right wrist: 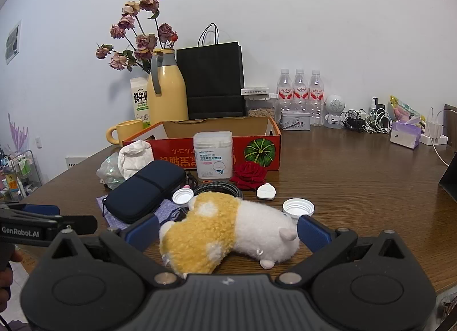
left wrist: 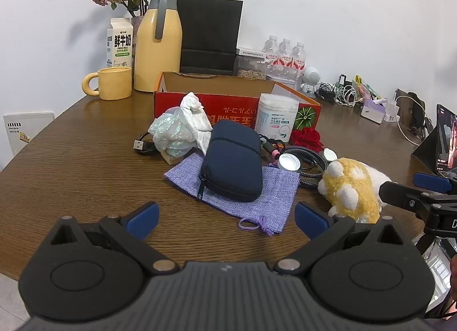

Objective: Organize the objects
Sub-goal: 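Approach the yellow plush toy with the right gripper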

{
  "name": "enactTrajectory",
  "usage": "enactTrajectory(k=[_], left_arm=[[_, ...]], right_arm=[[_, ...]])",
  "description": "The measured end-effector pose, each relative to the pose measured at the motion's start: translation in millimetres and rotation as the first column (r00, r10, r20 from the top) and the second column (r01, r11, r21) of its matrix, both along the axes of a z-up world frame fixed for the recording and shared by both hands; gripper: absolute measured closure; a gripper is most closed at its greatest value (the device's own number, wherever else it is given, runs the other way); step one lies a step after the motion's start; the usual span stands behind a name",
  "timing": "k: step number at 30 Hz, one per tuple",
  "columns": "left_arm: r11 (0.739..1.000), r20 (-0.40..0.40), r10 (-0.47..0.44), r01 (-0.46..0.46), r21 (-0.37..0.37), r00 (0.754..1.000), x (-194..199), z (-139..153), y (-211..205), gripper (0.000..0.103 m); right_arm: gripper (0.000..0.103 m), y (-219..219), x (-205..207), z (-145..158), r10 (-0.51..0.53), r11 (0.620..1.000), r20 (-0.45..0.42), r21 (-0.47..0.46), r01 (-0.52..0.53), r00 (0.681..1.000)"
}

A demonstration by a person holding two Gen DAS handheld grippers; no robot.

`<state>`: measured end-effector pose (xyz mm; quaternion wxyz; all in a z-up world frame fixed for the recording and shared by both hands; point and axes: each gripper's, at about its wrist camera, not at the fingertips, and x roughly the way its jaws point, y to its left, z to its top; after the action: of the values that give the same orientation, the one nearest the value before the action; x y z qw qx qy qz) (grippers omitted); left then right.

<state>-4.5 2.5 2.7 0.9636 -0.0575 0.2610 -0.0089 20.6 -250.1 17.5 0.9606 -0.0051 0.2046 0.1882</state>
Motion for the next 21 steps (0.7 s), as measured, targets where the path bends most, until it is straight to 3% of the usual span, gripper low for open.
enactTrajectory(k=[21], left_arm=[[1.0,0.008,0.002,-0.002,-0.002,1.0,-3.2,1.0,1.1,0.0]], right_arm=[[0.0,1.0,-1.0,-0.5,0.0,1.0,0.003,0.0,0.0,1.0]])
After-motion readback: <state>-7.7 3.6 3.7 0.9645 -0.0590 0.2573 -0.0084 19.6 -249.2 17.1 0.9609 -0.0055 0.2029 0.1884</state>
